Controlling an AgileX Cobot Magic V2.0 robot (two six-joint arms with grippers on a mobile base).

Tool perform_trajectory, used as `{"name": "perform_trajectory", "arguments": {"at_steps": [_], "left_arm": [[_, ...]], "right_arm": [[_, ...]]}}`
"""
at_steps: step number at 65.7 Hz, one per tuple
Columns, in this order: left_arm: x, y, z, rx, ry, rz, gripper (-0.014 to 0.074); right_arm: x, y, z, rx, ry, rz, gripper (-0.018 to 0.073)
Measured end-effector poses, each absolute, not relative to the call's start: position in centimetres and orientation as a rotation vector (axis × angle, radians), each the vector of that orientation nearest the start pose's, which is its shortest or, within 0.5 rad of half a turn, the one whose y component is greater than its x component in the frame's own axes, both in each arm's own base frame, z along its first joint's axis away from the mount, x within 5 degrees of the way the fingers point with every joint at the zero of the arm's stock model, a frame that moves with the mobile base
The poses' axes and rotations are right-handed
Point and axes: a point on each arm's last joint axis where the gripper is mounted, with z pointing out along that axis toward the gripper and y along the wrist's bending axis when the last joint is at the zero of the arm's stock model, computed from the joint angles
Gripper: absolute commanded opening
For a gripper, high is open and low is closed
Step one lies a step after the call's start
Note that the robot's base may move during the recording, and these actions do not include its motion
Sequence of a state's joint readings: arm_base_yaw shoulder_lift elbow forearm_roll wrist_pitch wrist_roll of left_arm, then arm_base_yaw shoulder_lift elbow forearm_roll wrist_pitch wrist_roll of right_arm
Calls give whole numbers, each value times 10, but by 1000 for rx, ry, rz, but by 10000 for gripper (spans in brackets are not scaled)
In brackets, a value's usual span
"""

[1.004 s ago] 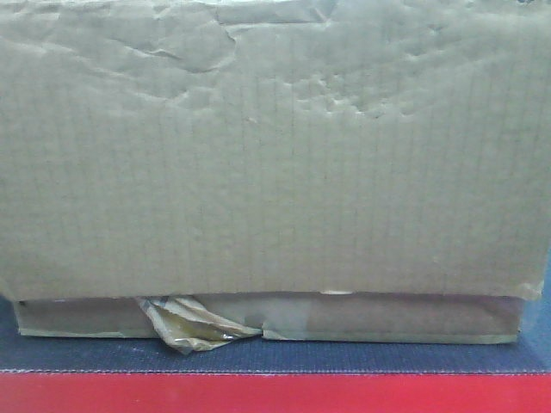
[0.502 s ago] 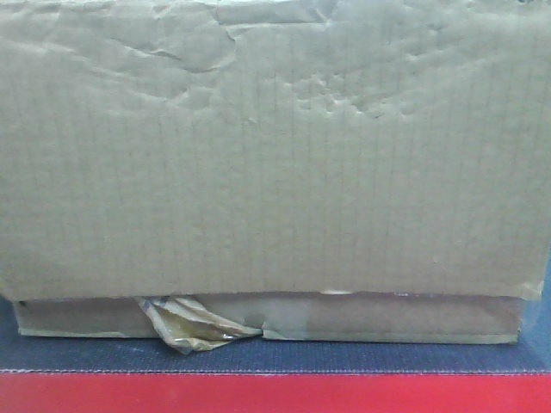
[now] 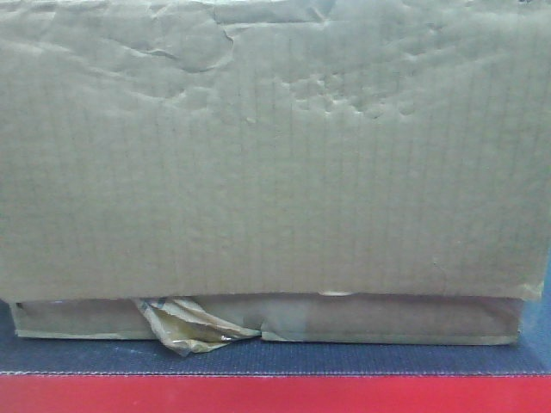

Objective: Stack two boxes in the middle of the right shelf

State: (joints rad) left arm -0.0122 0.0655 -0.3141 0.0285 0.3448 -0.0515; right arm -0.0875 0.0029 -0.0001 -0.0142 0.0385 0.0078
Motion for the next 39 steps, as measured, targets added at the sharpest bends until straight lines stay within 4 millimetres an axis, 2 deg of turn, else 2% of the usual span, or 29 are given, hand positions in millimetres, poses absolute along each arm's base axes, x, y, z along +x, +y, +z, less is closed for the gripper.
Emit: {"name": "perform_trajectory", "arguments": {"at_steps": [5,11,20,29,39], "left_arm": [[43,1,309,-20,1659,-17,-111],[58,1,341,-24,1761,-13,-111],[102,1,381,-29,1957,-7,-111],[155,-1,400,-36,2135,-14,-111],[210,-3,403,-46,2221,-42,-111]], "right_arm": [[56,-5,210,62,1524,-75,-163],[56,-5,210,62,1524,-75,-163],[56,-5,210,62,1524,-75,-163],[56,-5,210,61,1524,-77,-163],[56,-5,210,61,1524,-77,-163]]}}
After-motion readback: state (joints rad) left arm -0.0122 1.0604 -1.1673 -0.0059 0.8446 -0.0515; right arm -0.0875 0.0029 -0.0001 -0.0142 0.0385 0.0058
